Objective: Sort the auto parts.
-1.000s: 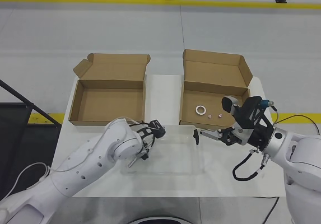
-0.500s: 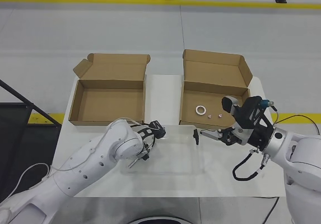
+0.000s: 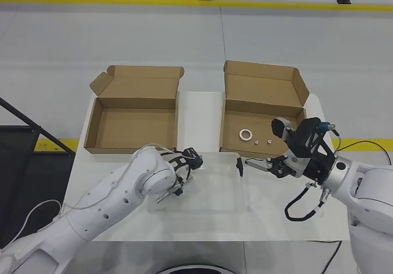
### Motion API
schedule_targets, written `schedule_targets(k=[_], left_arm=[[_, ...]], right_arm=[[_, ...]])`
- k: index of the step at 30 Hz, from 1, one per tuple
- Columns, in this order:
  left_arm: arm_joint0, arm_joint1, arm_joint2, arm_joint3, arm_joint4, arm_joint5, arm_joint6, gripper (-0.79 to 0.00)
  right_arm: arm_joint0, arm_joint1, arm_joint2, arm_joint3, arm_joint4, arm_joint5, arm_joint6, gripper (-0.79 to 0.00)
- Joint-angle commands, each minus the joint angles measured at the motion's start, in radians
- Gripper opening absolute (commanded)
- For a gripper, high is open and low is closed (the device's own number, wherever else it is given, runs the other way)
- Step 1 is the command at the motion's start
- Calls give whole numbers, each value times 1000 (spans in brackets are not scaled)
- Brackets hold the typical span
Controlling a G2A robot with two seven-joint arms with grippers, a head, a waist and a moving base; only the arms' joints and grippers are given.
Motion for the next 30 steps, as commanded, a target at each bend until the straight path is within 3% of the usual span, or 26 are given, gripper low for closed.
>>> schedule_targets(k=[1, 9, 17, 22, 30], left_arm=[[4, 3, -17, -12, -10, -3, 4, -785], [51, 30, -144, -102, -108, -34, 38, -785], [146, 73, -366, -194, -240, -93, 140, -785], [209, 96, -462, -237, -293, -209, 184, -785], [209, 96, -462, -237, -293, -209, 184, -785]], right_arm=[[0, 0, 0, 0, 0, 0, 0, 0], [0, 0, 0, 0, 0, 0, 0, 0], [0, 0, 0, 0, 0, 0, 0, 0], [0, 0, 0, 0, 0, 0, 0, 0], [0, 0, 0, 0, 0, 0, 0, 0]])
